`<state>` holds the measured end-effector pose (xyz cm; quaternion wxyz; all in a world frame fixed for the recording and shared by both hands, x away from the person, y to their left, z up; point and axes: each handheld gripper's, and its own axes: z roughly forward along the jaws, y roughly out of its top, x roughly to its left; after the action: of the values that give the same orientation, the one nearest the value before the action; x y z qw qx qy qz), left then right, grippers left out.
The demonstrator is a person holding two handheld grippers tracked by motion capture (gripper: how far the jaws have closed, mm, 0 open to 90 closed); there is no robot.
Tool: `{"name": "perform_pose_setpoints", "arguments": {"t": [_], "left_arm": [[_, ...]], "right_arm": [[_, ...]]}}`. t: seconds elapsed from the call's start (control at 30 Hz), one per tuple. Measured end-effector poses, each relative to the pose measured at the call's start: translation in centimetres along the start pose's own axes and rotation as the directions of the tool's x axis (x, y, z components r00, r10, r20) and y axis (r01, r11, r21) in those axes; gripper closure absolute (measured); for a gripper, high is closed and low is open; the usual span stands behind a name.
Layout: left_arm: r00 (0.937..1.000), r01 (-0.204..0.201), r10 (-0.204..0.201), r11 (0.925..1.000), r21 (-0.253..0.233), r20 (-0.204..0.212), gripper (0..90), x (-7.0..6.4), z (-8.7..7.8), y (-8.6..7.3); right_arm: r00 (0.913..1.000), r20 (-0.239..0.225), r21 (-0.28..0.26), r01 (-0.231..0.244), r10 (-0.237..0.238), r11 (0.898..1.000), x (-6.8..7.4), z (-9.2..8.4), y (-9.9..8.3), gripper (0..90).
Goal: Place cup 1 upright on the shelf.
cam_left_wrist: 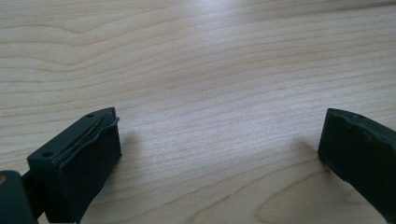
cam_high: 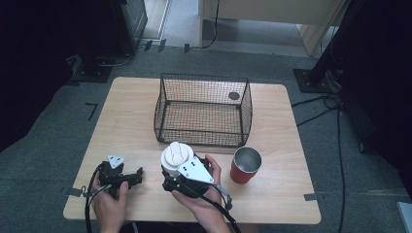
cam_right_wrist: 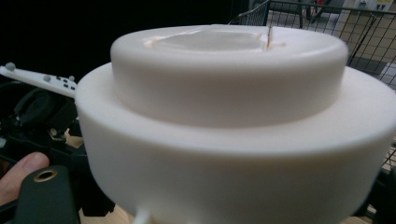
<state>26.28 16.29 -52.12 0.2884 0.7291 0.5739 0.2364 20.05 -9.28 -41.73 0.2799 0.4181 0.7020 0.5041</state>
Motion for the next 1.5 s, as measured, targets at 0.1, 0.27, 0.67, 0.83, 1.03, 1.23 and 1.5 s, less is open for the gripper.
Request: {"name": "perform_pose_setpoints", "arguments": {"t": [0.1, 0.27, 0.67, 0.83, 1.03, 1.23, 1.5], "left_arm": [[1.0000, 0.000, 0.000, 1.0000, 0.000, 0.000, 0.0, 0.0, 0.0, 0.0], [1.0000, -0.001, 0.001, 1.0000, 0.000, -0.001, 0.0, 0.0, 0.0, 0.0], [1.0000, -0.003, 0.003, 1.0000, 0.002, 0.000, 0.0, 0.0, 0.0, 0.0], [1.0000, -0.003, 0.003, 1.0000, 0.002, 0.000, 0.0, 0.0, 0.0, 0.0], [1.0000, -0.005, 0.005, 1.0000, 0.004, 0.000, 0.0, 0.0, 0.0, 0.0], [1.0000, -0.002, 0.002, 1.0000, 0.002, 0.000, 0.0, 0.0, 0.0, 0.0], [1.0000, -0.001, 0.001, 1.0000, 0.001, 0.000, 0.0, 0.0, 0.0, 0.0]], "right_arm": [[1.0000, 0.002, -0.011, -0.003, 0.003, 1.000, 0.0, 0.1, 0.4, 15.8], [0.9999, 0.015, -0.032, -0.003, 0.004, 0.999, -0.3, 0.4, 1.2, 15.8], [0.9993, 0.037, -0.091, 0.001, 0.002, 0.996, -1.1, 0.8, 3.5, 15.7], [0.9982, 0.053, -0.127, 0.033, -0.027, 0.991, -1.4, 1.4, 4.2, 15.7], [0.9974, 0.071, -0.146, 0.024, -0.014, 0.989, -1.9, 2.0, 5.2, 15.7], [0.9952, 0.097, -0.180, 0.019, -0.002, 0.983, -2.4, 2.6, 6.0, 15.6], [0.9952, 0.097, -0.231, 0.013, 0.010, 0.973, -3.4, 3.7, 7.3, 15.6]]}}
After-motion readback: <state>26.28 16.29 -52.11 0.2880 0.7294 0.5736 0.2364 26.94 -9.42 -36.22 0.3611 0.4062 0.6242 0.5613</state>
